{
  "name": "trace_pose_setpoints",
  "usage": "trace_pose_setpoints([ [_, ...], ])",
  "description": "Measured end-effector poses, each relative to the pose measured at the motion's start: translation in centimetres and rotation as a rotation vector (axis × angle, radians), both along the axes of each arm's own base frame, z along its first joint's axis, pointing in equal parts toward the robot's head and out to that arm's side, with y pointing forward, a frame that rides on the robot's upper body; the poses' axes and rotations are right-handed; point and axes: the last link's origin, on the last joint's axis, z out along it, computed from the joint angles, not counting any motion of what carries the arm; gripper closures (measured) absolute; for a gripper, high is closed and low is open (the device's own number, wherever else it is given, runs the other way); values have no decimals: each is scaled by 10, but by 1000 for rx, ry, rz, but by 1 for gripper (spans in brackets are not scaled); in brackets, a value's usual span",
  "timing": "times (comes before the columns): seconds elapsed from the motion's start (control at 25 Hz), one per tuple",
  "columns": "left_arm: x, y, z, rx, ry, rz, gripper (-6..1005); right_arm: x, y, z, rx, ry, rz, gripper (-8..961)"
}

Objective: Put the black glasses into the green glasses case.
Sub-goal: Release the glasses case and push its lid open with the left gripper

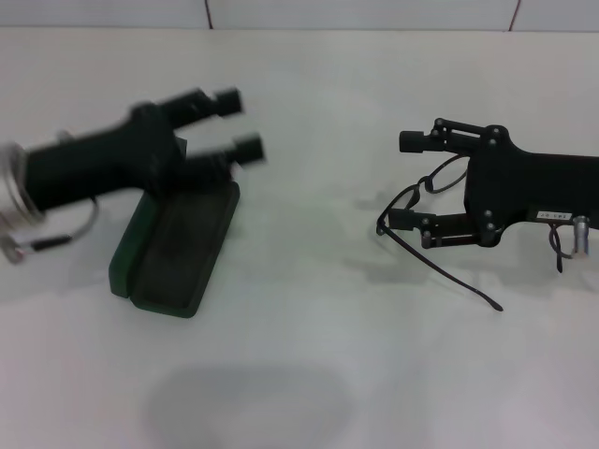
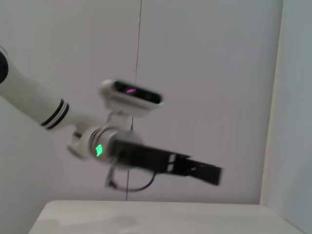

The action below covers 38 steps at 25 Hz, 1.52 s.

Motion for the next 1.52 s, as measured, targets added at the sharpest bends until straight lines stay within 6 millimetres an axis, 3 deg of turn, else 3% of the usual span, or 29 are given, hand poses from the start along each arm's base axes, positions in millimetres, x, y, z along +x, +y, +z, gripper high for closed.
trace_pose_setpoints([
  [0.08,-1,7,9,-30,10,62,140,1,0,0,0,-2,-5,102],
  [0.16,-9,22,32,-85,109,238,141,4,-1,1,0,-3,-11,102],
  [0.28,-11,24,36,-95,141,276,141,10,-4,2,3,-6,-29,102],
  [0.32,-19,26,43,-118,270,411,142,11,-4,3,4,-6,-30,102],
  [0.72,-23,22,26,-108,571,573,161,9,-3,3,6,-6,-20,103],
  [1.2,-30,31,19,-64,677,615,187,6,-1,3,5,-5,-10,104],
  [1.52,-17,41,15,-79,685,644,256,4,0,4,2,-15,3,105],
])
